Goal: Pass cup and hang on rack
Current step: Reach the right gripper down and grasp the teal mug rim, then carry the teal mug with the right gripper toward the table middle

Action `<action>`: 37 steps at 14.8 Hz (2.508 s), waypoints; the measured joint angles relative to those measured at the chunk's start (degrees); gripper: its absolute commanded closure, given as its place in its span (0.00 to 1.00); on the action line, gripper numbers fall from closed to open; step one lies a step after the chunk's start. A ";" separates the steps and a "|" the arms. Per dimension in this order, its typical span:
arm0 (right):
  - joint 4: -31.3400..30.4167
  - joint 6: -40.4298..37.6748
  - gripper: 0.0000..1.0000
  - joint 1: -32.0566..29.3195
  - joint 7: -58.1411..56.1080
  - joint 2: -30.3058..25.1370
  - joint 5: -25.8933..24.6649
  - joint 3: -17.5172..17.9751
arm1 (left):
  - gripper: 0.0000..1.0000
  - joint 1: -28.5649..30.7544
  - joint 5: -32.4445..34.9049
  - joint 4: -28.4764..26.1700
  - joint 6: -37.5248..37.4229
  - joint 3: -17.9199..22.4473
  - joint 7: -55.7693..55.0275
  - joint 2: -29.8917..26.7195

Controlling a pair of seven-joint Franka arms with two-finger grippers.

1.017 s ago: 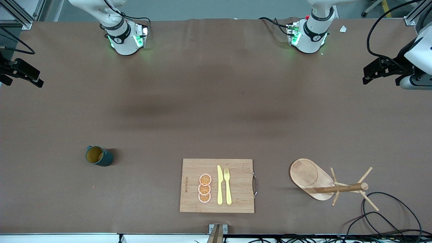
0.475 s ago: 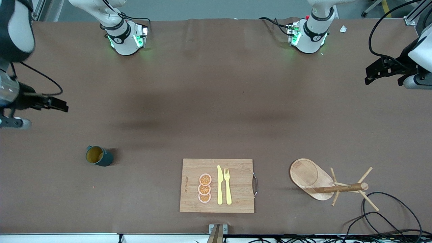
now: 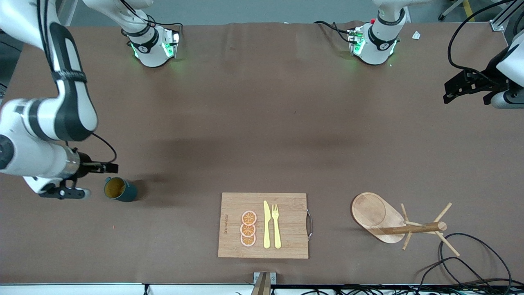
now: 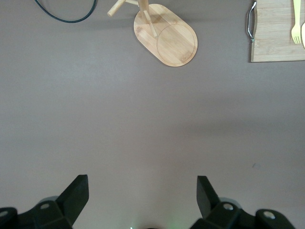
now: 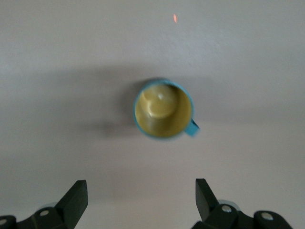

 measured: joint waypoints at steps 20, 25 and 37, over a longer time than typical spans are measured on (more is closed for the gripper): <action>1.10 10.10 0.97 -0.33 -0.19 9.72 2.46 -0.29 | 0.00 -0.60 0.00 0.00 1.84 -0.55 -0.01 0.14; 8.42 3.51 0.98 3.68 -0.06 9.69 5.40 0.49 | 0.00 -0.63 0.00 0.00 2.14 -0.57 -0.01 0.25; 16.12 2.14 0.98 32.58 29.33 11.04 12.93 1.12 | 0.00 -0.14 0.00 -0.05 2.14 -0.45 0.17 0.28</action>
